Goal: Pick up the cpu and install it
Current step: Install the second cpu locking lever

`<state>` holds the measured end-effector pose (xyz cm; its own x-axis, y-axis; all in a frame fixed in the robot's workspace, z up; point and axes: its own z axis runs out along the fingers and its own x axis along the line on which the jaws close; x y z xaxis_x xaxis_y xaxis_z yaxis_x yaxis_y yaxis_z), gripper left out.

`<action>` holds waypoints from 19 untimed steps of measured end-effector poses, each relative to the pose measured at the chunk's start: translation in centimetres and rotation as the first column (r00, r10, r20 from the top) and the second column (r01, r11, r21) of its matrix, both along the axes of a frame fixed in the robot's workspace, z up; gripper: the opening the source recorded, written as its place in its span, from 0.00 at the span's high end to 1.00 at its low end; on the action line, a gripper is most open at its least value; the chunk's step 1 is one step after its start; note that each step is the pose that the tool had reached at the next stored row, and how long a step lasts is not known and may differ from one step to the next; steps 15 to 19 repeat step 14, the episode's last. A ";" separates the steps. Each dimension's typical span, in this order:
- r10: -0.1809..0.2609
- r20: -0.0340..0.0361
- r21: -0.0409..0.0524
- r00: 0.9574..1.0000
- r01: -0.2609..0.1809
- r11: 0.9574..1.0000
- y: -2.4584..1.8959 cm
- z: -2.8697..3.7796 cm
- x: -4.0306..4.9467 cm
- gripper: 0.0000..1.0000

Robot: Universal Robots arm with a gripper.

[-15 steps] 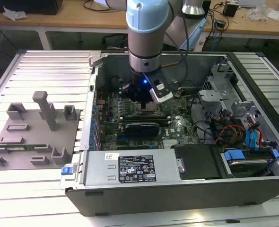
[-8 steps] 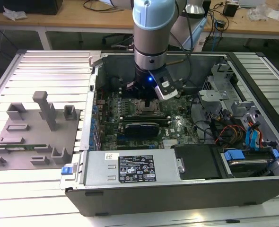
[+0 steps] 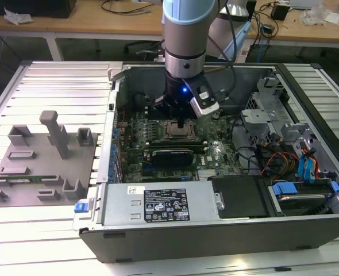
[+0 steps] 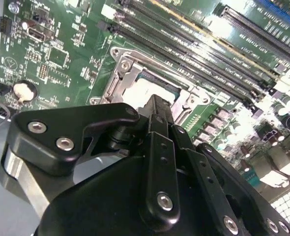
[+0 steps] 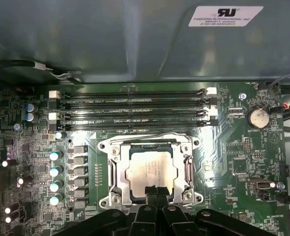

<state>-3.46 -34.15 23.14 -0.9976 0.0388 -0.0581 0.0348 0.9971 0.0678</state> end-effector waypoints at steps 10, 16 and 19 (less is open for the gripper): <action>0.000 0.000 0.000 1.000 0.000 1.000 0.18 0.59 0.23 0.89; 0.000 0.000 0.000 1.000 0.000 1.000 0.18 0.62 0.23 0.89; 0.000 0.000 0.000 1.000 0.000 1.000 0.18 0.62 0.23 0.89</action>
